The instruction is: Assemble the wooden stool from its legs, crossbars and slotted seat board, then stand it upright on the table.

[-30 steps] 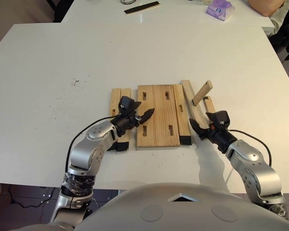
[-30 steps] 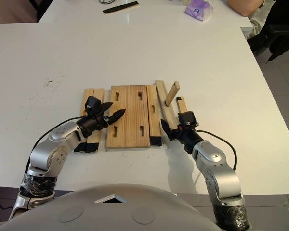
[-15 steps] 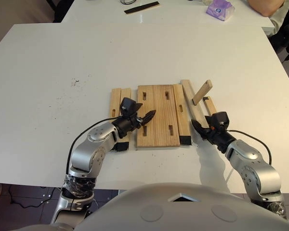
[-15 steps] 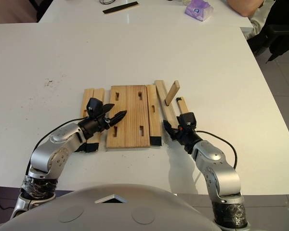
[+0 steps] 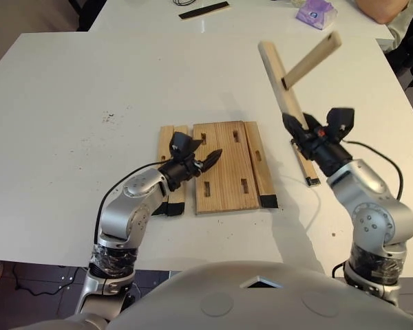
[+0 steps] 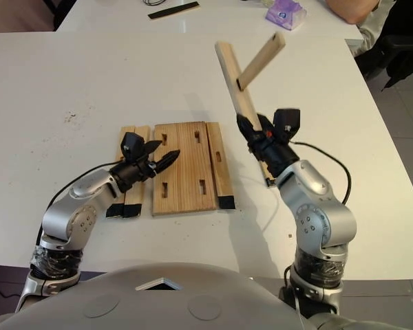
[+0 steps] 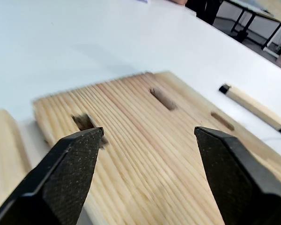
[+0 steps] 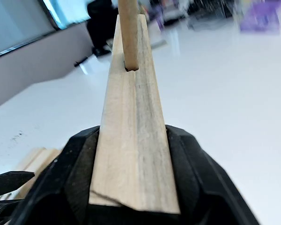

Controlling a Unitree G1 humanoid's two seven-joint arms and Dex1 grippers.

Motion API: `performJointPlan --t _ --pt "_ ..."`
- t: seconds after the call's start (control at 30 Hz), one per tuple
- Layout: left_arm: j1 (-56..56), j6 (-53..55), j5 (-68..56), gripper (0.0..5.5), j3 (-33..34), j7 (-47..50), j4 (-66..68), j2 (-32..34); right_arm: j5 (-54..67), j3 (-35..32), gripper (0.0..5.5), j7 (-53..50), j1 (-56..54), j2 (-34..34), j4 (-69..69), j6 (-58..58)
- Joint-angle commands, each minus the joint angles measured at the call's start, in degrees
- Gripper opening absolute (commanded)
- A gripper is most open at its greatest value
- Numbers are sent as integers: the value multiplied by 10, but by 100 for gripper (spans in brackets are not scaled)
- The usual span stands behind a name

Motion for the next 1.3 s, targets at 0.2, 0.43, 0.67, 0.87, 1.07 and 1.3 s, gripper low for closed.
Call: performJointPlan --t 0.2,0.43,0.67,0.87,1.07,1.3 --pt "-129 128 -404 461 145 -47 -101 30 369 -137 205 306 -72 -168 56 52" --pt "-154 123 -560 461 132 -23 -118 39 471 -114 205 397 -60 -251 77 108" --pt "-165 90 -640 461 123 0 -131 63 454 -82 205 435 -44 -277 86 103" --pt "-154 81 -643 416 106 -12 -125 85 402 -51 205 458 -39 -283 87 77" --pt "-139 79 -623 318 89 -39 -136 107 362 -36 205 479 -34 -293 86 54" --pt "-125 75 -595 212 81 -75 -134 129 347 -34 205 499 -43 -307 93 42"
